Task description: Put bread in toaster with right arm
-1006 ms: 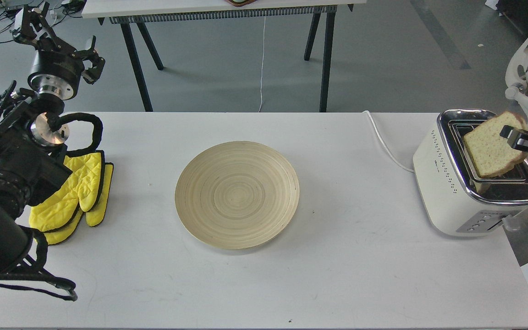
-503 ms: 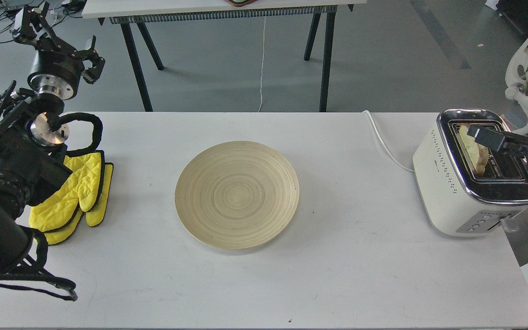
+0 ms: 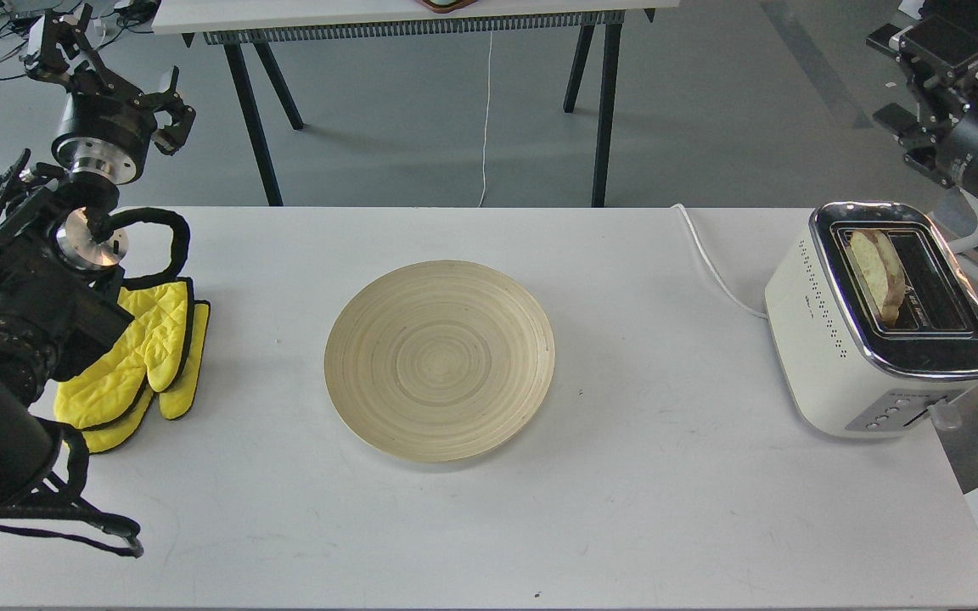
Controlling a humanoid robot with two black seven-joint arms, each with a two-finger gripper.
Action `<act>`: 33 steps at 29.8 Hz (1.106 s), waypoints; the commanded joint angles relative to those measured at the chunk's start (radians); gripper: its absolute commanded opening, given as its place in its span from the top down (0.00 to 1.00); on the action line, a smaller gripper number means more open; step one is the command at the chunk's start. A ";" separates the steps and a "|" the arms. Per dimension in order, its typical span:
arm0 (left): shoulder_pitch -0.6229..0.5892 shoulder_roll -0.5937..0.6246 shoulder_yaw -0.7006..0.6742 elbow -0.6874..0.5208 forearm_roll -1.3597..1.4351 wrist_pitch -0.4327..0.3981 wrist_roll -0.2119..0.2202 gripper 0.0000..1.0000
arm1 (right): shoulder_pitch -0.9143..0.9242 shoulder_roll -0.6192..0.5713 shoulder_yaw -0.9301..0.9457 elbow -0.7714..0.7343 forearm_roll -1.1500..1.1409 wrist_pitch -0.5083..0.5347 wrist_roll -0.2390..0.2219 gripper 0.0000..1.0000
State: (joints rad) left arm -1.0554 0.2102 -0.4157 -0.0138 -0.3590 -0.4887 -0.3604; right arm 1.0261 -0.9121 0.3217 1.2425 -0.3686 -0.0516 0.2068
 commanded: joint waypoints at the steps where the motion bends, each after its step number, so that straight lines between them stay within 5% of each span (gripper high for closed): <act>1: 0.000 0.000 0.000 0.000 0.000 0.000 0.000 0.00 | 0.000 0.139 0.026 -0.121 0.147 0.054 0.092 0.00; 12: 0.000 0.000 -0.005 0.000 -0.002 0.000 0.000 0.00 | -0.064 0.465 0.307 -0.533 0.390 0.332 0.089 0.00; 20: 0.000 0.000 -0.005 0.000 0.000 0.000 0.001 0.00 | -0.080 0.654 0.545 -0.820 0.438 0.475 -0.010 0.00; 33: 0.000 0.000 -0.005 0.000 0.000 0.000 0.001 0.00 | -0.070 0.694 0.559 -0.870 0.438 0.490 -0.012 0.00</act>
State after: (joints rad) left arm -1.0555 0.2101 -0.4203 -0.0137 -0.3590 -0.4887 -0.3588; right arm 0.9539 -0.2174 0.8887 0.3712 0.0691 0.4423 0.1965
